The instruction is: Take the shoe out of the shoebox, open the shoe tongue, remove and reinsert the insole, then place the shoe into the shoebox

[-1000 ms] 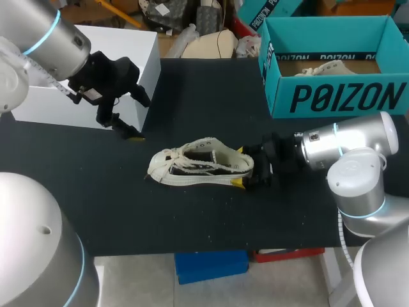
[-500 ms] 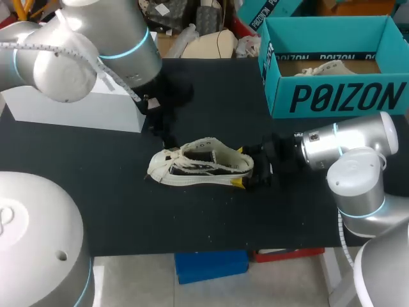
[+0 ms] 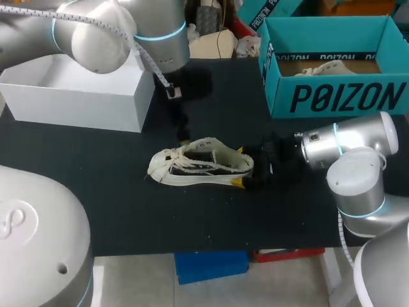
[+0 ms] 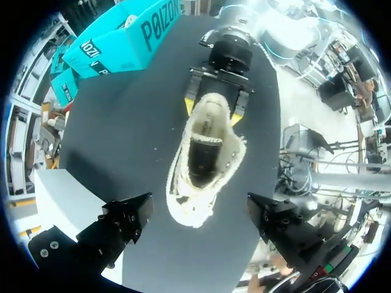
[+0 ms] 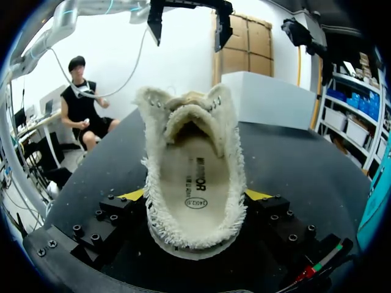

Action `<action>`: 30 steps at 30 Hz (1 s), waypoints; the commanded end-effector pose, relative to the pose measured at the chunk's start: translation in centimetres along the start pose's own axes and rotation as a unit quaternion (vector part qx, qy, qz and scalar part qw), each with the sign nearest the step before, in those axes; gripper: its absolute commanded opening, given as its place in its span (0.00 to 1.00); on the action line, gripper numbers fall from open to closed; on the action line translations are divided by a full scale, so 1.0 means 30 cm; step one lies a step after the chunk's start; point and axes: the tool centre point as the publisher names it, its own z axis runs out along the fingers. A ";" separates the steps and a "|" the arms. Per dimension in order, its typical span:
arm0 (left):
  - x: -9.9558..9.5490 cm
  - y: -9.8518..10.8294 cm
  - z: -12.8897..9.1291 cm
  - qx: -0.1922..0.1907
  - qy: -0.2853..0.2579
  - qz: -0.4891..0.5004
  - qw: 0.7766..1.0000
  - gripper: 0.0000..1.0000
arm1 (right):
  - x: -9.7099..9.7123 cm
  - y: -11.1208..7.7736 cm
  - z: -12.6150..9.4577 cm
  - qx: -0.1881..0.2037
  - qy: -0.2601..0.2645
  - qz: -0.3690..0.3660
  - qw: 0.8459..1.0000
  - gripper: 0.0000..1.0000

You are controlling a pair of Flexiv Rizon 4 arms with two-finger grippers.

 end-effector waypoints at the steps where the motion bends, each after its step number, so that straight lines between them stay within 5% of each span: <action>1: 0.007 -0.035 -0.001 -0.101 -0.065 -0.180 0.976 1.00 | -0.005 -0.005 0.011 0.000 -0.001 0.001 1.000 0.00; 3: 0.004 -0.047 -0.004 -0.133 -0.083 -0.247 0.956 1.00 | -0.005 -0.005 0.011 0.000 -0.001 0.001 1.000 0.00; 9: 0.024 -0.065 -0.024 -0.123 -0.074 -0.399 0.906 1.00 | -0.005 -0.005 0.011 0.000 -0.001 0.001 1.000 0.00; 21: 0.024 -0.065 -0.024 -0.123 -0.074 -0.399 0.906 1.00 | -0.005 -0.005 0.011 0.000 -0.001 0.001 1.000 0.00; 30: 0.052 -0.128 0.008 -0.062 -0.122 -0.456 0.879 1.00 | -0.005 -0.005 0.011 0.000 -0.001 0.001 1.000 0.00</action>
